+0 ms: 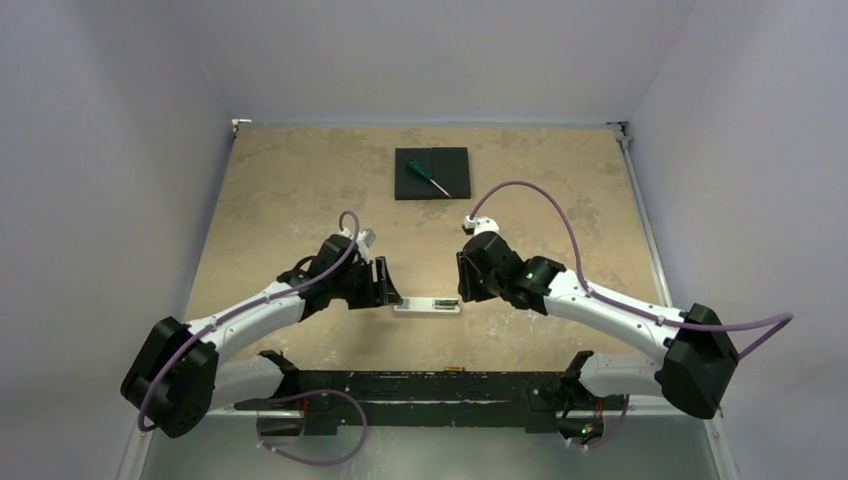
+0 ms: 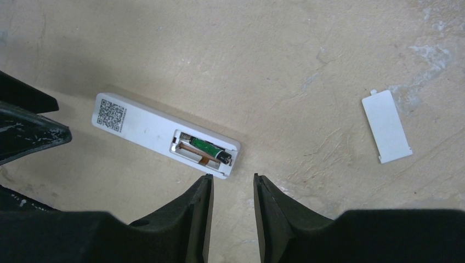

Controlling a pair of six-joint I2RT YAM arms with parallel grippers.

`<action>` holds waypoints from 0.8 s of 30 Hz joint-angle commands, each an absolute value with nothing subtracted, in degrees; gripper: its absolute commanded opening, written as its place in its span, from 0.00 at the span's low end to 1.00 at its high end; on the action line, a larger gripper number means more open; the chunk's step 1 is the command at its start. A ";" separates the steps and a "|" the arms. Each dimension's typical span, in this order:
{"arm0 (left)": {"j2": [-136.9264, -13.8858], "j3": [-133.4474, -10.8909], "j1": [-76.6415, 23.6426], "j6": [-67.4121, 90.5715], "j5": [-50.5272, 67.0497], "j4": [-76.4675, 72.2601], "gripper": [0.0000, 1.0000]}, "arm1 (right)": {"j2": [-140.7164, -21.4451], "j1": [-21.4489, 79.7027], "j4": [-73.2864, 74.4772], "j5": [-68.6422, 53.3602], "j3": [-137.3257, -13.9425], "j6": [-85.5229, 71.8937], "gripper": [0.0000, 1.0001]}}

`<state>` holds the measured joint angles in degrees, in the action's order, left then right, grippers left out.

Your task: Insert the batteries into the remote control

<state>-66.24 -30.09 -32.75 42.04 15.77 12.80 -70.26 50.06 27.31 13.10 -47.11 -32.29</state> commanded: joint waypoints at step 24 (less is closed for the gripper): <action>-78.80 -29.80 -32.59 42.11 19.06 -1.20 0.40 | -73.44 48.69 19.16 9.68 -43.34 -37.60 0.38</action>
<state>-78.11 -30.09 -32.75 42.46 17.89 3.05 -72.16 49.19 21.80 10.35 -44.16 -35.46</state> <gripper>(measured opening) 0.408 0.383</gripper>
